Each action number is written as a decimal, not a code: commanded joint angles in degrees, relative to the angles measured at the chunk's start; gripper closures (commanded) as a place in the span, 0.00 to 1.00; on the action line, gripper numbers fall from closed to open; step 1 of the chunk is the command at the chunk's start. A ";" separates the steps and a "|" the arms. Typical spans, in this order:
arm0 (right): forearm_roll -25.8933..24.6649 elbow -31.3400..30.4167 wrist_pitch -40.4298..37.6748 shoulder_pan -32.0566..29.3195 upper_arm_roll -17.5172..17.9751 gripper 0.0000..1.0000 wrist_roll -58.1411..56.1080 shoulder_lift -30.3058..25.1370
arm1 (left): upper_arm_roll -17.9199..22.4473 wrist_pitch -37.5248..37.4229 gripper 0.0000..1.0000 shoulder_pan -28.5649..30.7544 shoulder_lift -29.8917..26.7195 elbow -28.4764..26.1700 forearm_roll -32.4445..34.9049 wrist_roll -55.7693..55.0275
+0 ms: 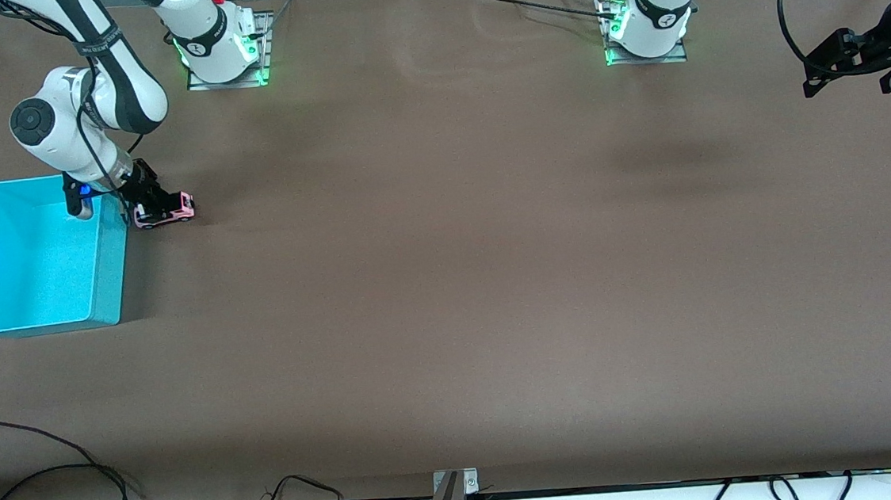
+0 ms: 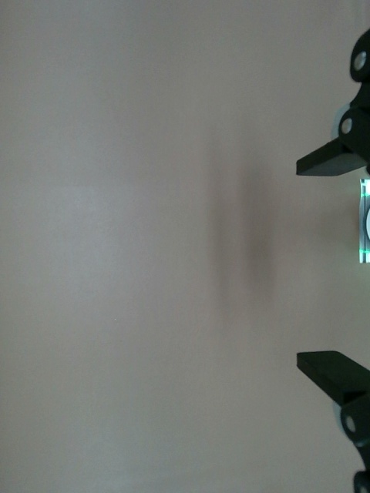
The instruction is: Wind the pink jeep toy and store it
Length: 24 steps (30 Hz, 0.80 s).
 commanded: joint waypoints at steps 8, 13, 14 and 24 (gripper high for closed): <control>-0.40 7.71 -12.90 0.38 2.19 0.96 3.50 -5.18 | -1.00 -1.16 0.00 3.65 0.70 2.35 -4.35 -1.34; -0.23 16.50 -24.77 0.29 2.37 0.96 3.59 -5.10 | -3.73 -1.16 0.00 5.58 0.70 2.44 -4.26 -0.99; -0.23 18.52 -27.49 0.29 2.37 0.95 3.68 -4.92 | -4.43 -1.16 0.00 6.11 0.70 2.35 -4.26 -0.99; -0.76 29.43 -39.38 -0.24 -4.21 0.94 -2.11 -3.60 | -5.23 -1.16 0.00 6.56 0.70 2.35 -4.35 -0.55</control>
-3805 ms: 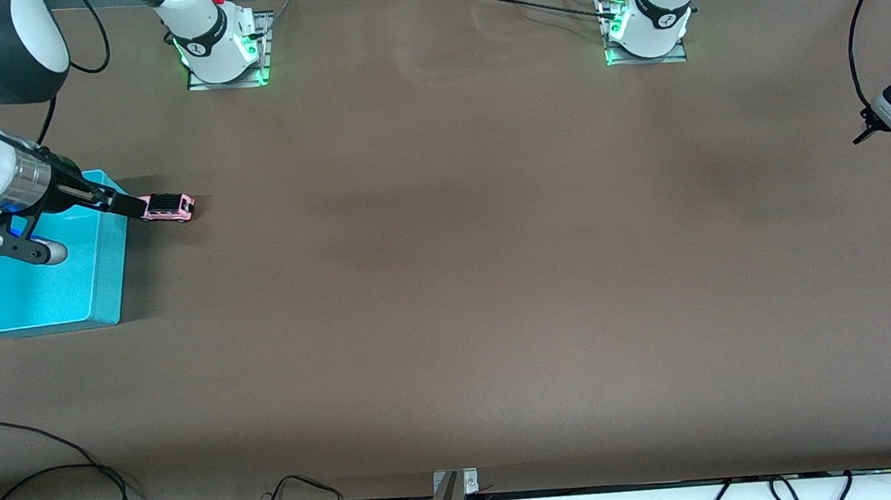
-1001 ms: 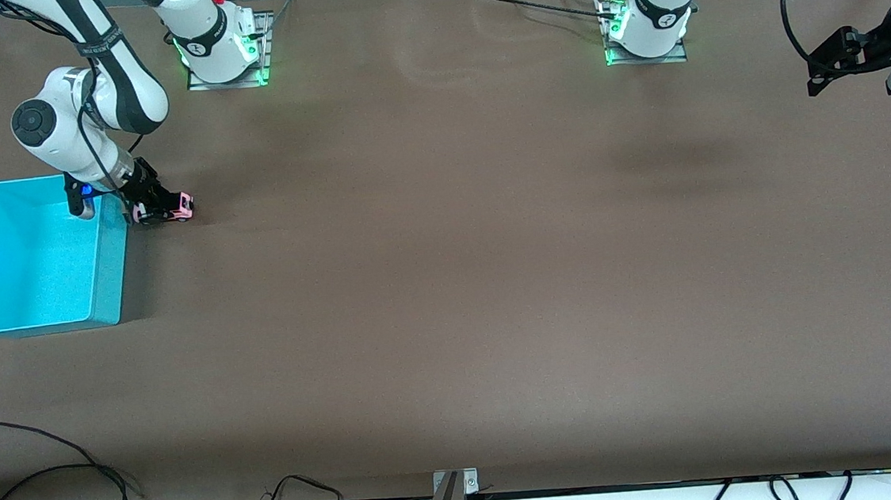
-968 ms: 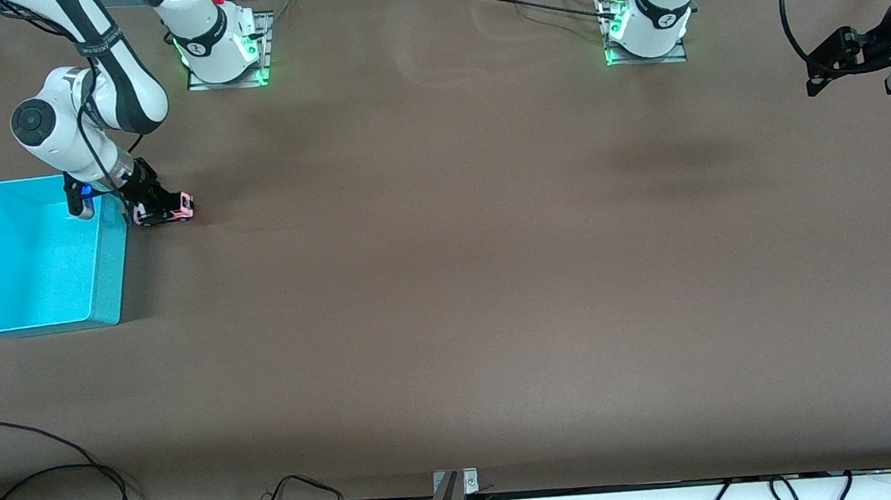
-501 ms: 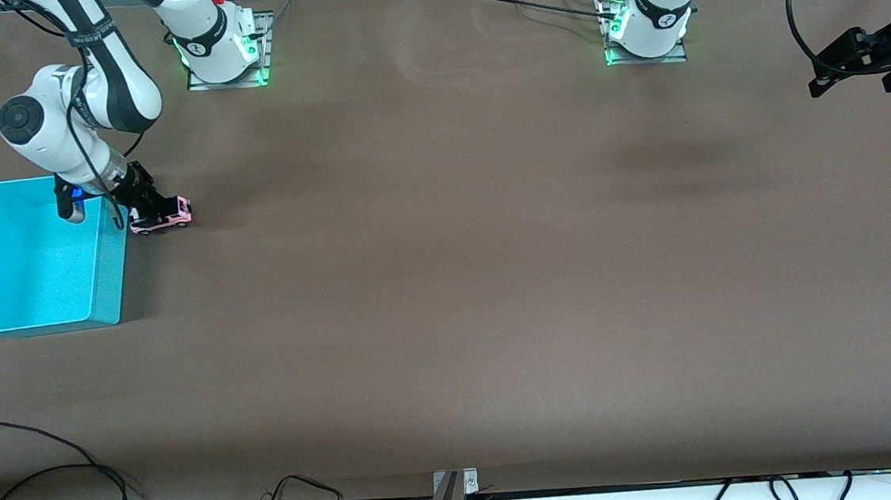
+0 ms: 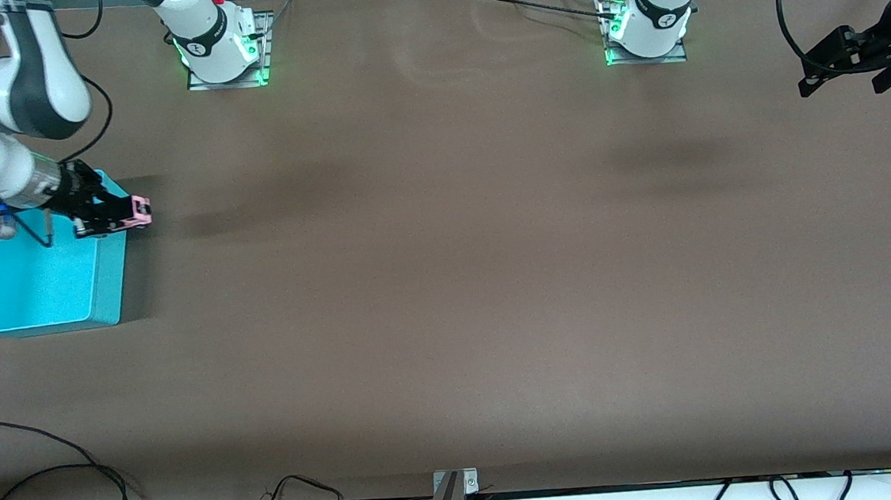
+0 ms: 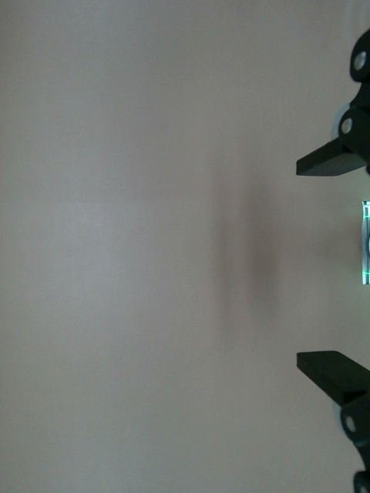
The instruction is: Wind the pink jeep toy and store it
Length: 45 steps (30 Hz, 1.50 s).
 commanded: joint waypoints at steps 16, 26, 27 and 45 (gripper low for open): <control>-0.04 9.87 5.02 -1.46 -16.13 0.94 -18.98 14.96 | 6.76 -1.16 0.00 -7.69 0.50 1.40 -0.37 0.11; 4.96 9.25 14.51 -4.27 -15.87 0.94 -19.25 23.13 | 6.76 -1.51 0.00 -7.86 1.03 1.93 -0.37 -0.06; 6.80 9.25 14.95 -4.19 -15.87 0.94 -19.25 24.10 | 6.76 -1.59 0.00 -7.52 1.20 1.93 -0.37 -0.06; 9.46 8.90 16.28 -3.66 -15.52 0.00 -19.07 27.89 | 6.67 -1.07 0.00 -6.98 1.29 1.84 -1.16 0.20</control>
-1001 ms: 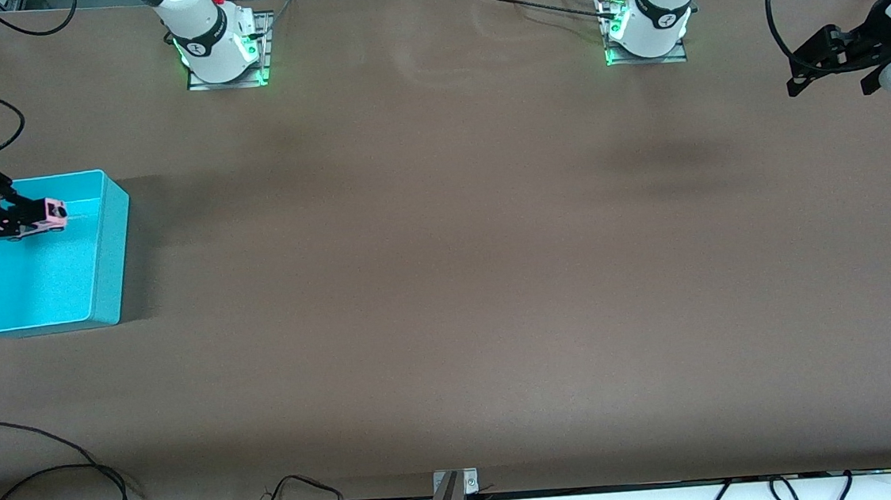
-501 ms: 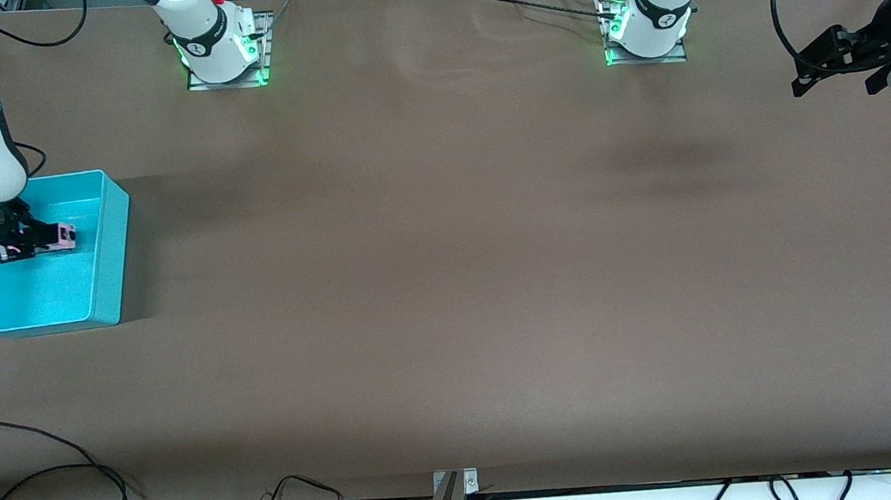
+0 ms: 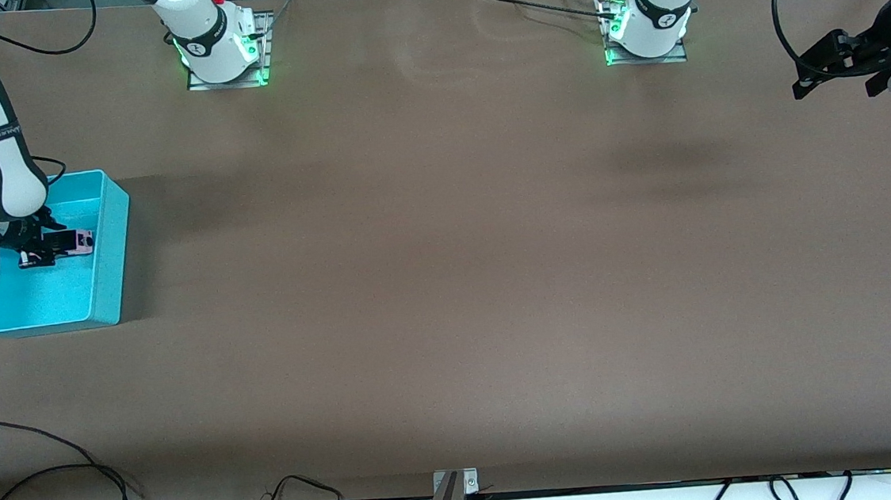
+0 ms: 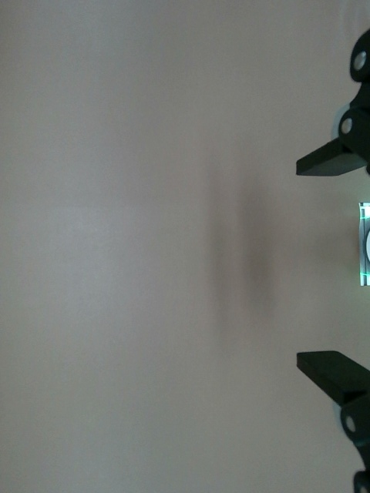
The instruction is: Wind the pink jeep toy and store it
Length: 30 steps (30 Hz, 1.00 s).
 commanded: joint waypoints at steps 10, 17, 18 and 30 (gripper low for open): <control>1.51 2.56 -5.67 0.31 0.39 0.00 -1.27 -2.05 | -0.09 -0.74 0.00 -0.26 0.78 1.84 -1.07 0.09; 1.33 8.79 -15.85 1.63 0.31 0.00 -2.15 -3.37 | -0.09 -0.82 0.00 -0.26 0.78 1.84 -1.07 0.18; 1.33 10.19 -17.79 1.63 0.31 0.00 -2.24 -3.37 | -0.09 -0.82 0.00 -0.26 0.78 1.84 -1.07 0.18; 0.89 25.58 -39.23 1.72 0.31 0.00 -9.79 -3.46 | -0.09 -0.91 0.00 -0.26 0.78 1.84 -1.07 0.09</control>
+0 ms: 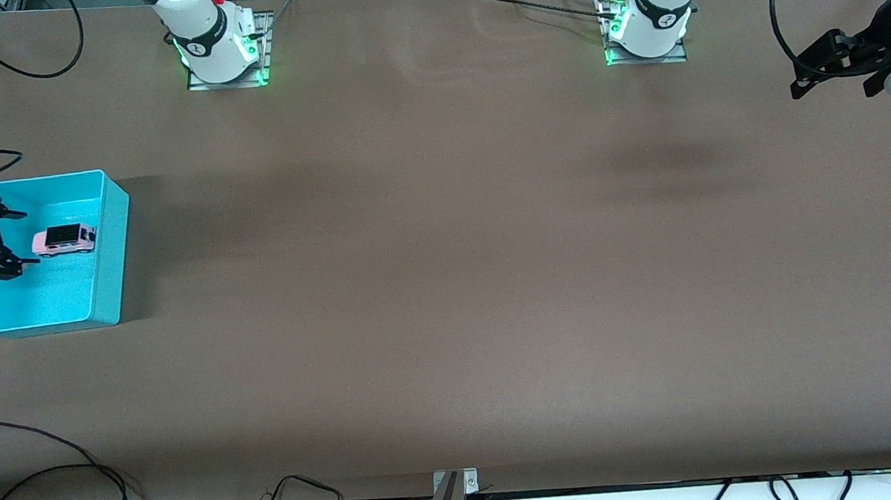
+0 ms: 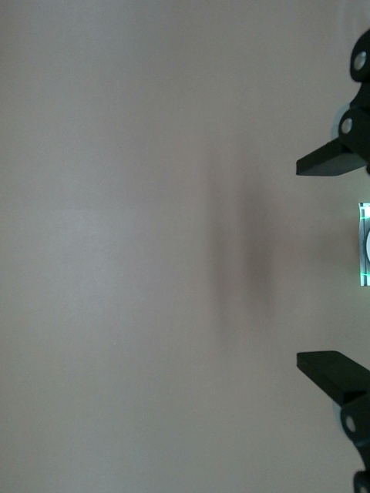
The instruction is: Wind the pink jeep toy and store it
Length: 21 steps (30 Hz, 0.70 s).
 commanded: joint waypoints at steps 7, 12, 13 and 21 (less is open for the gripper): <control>0.86 11.53 -14.74 -0.58 2.36 0.00 -8.04 -3.68 | 0.19 -0.91 0.00 -0.24 0.78 1.84 -1.04 0.09; 0.34 12.58 -15.18 -0.41 2.98 0.00 -10.24 -3.95 | 0.19 -0.91 0.00 -0.24 0.78 1.84 -1.04 0.09; 0.25 12.85 -15.18 -0.41 2.98 0.00 -10.51 -4.13 | 0.19 -0.91 0.00 -0.24 0.78 1.84 -1.04 0.09; 0.43 16.53 -17.20 -0.14 3.68 0.00 -11.04 -4.22 | 0.19 -1.00 0.00 -0.24 0.78 1.84 -1.04 0.09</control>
